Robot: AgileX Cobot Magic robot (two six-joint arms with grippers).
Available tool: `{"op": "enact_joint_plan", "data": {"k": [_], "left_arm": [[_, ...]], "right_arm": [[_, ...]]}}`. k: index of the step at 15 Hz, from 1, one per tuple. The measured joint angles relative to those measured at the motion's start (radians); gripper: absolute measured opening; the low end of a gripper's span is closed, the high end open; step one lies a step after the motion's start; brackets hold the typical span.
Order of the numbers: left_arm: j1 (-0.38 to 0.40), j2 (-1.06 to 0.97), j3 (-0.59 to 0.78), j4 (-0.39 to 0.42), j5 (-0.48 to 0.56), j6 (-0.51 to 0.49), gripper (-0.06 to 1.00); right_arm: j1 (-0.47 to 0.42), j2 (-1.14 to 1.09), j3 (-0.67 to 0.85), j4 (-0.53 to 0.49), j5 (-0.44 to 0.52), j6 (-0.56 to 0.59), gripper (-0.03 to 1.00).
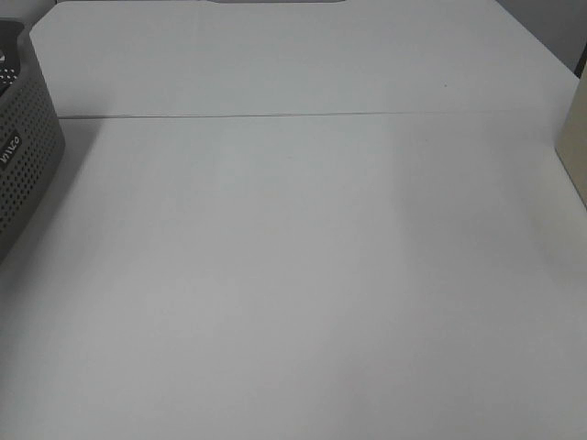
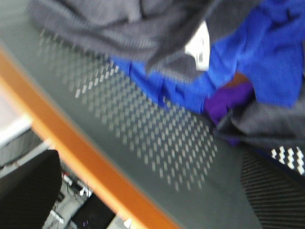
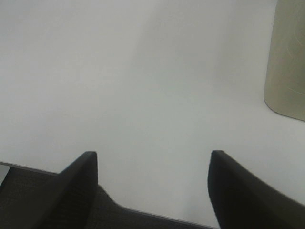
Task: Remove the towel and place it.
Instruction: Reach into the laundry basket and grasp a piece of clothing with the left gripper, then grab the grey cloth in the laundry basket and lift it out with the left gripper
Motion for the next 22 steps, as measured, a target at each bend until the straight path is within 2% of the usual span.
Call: {"op": "enact_joint_plan", "data": {"k": [2,5,8,10,11,12,15,16,17,20,22], "left_arm": [[0.005,0.158,-0.091,-0.051,-0.014,0.059,0.96],[0.005,0.335,-0.207,-0.072,0.006,0.073,0.95],[0.005,0.395,-0.231,-0.106,0.008,0.127,0.95],[0.005,0.418,-0.232,-0.130,0.025,0.162,0.91],[0.007,0.418,-0.232,-0.130,0.044,0.162,0.86],[0.014,0.418,-0.232,-0.135,0.064,0.162,0.75],[0.044,0.418,-0.232,-0.141,0.138,0.091,0.31],[0.053,0.418,-0.232,-0.140,0.152,0.057,0.22],[0.058,0.418,-0.232,-0.140,0.160,0.032,0.18],[0.060,0.418,-0.232,-0.140,0.164,0.001,0.15],[0.060,0.414,-0.238,-0.140,0.177,0.002,0.04]], "right_arm": [[0.000,0.000,0.000,0.000,0.000,0.000,0.65],[0.000,0.000,0.000,0.000,0.000,0.000,0.65],[0.000,0.000,0.000,0.000,0.000,0.000,0.65],[0.000,0.000,0.000,0.000,0.000,0.000,0.65],[0.000,0.000,0.000,0.000,0.000,0.000,0.65],[0.000,0.000,0.000,0.000,0.000,0.000,0.65],[0.000,0.000,0.000,0.000,0.000,0.000,0.65],[0.000,0.000,0.000,0.000,0.000,0.000,0.65],[0.000,0.000,0.000,0.000,0.000,0.000,0.65],[0.000,0.000,0.000,0.000,0.000,0.000,0.65],[0.000,0.000,0.000,0.000,0.000,0.000,0.65]]}}
